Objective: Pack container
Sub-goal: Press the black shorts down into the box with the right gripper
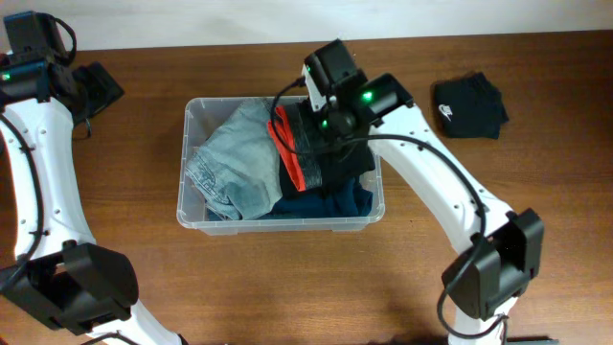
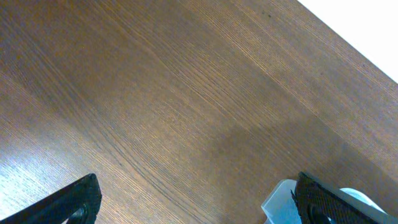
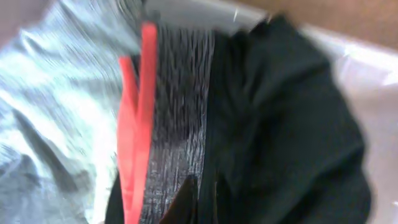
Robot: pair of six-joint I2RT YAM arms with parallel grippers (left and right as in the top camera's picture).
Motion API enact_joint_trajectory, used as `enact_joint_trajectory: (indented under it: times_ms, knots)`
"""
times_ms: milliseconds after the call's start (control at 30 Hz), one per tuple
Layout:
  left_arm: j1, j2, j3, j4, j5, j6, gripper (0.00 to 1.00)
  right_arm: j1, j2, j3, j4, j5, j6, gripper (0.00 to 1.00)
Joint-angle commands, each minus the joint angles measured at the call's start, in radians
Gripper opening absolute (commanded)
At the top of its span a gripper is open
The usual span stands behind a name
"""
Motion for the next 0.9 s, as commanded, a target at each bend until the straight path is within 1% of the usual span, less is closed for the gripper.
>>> enact_joint_trajectory:
  times_ms: [0, 133, 300, 433, 633, 733, 867]
  knots:
    - [0.000, 0.004, 0.006, -0.001, -0.005, -0.013, 0.99, 0.001, 0.041, -0.061, -0.002, -0.062, 0.013, 0.04]
    - [0.000, 0.004, 0.006, -0.001, -0.005, -0.013, 0.99, 0.011, 0.059, -0.144, 0.040, -0.129, 0.012, 0.04]
    - [0.000, 0.004, 0.006, -0.001, -0.005, -0.013, 0.99, 0.044, 0.059, -0.220, 0.099, -0.125, 0.024, 0.04]
    - [0.000, 0.004, 0.006, -0.001, -0.004, -0.013, 0.99, 0.075, 0.047, -0.201, 0.098, -0.051, 0.069, 0.04]
    - [0.000, 0.004, 0.006, -0.001, -0.004, -0.013, 0.99, 0.127, -0.008, -0.106, 0.099, 0.032, 0.069, 0.04]
    - [0.000, 0.004, 0.006, -0.001, -0.004, -0.013, 0.99, 0.141, -0.011, -0.054, 0.111, 0.051, 0.068, 0.05]
    - [0.000, 0.004, 0.006, -0.001, -0.005, -0.013, 0.99, 0.137, -0.009, -0.051, 0.169, 0.058, 0.069, 0.05]
